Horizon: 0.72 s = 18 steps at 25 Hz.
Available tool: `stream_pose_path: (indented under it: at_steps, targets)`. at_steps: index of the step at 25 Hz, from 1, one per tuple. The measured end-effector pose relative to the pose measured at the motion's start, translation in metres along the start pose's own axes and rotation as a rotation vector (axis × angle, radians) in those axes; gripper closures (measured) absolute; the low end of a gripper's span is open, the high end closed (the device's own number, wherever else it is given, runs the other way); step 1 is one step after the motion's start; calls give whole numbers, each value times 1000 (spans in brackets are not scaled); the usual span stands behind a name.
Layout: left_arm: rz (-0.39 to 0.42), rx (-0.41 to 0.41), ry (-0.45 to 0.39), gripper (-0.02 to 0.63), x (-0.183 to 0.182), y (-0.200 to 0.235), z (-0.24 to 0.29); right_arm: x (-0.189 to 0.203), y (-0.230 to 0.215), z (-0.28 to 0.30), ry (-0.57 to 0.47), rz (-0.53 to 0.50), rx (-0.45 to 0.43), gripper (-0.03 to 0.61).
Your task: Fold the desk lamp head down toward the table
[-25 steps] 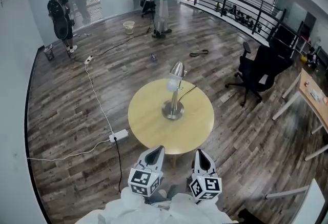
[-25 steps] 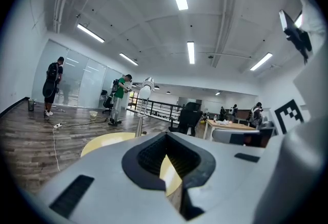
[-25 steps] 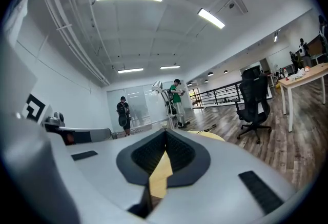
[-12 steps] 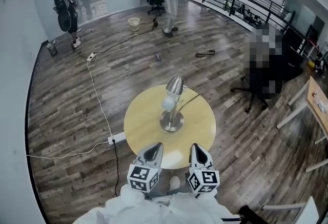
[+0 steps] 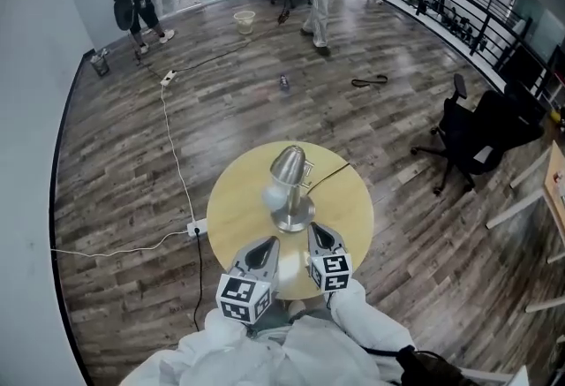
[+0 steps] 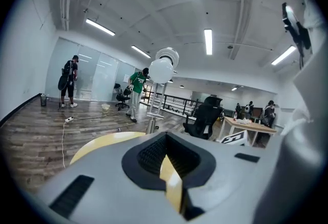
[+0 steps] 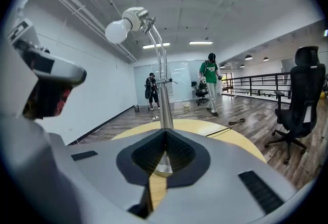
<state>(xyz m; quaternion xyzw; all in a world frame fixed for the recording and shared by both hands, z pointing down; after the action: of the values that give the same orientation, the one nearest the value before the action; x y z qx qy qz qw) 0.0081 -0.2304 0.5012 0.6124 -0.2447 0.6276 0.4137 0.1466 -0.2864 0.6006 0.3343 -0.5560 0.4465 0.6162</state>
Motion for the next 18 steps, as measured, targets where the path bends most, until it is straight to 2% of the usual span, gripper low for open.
stream_pose_path:
  at_steps: [4,7,9,12,18]
  targets:
    - [51,2,10,612,-9,5,-1,40,-6,36,95,-8,-18,568]
    - [73,9,54,612,-15,16,-3,69,-5,56,172,2,-62,568]
    - [62,14,79,568,-21,25,-2,82,-4,64,210,3,-76,568]
    - [66,12,73,533,-36,34,3,89,-7,72,252,-4,-62,568]
    - [78,63,-3,423,-74,30,2,103,-13,74,308,2,-60,568]
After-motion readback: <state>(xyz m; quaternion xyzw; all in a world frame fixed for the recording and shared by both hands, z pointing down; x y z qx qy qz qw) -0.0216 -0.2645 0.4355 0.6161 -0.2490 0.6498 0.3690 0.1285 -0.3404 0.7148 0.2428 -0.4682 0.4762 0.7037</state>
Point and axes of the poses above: the fingertips, and each gripper's own axes: z forward along the fingers, y to its left, x out of its underside, the point moved 5 cm from there along -z, backward along the fingers, and after that the axes turned 8 degrees about -y, right-handed, at the moved point
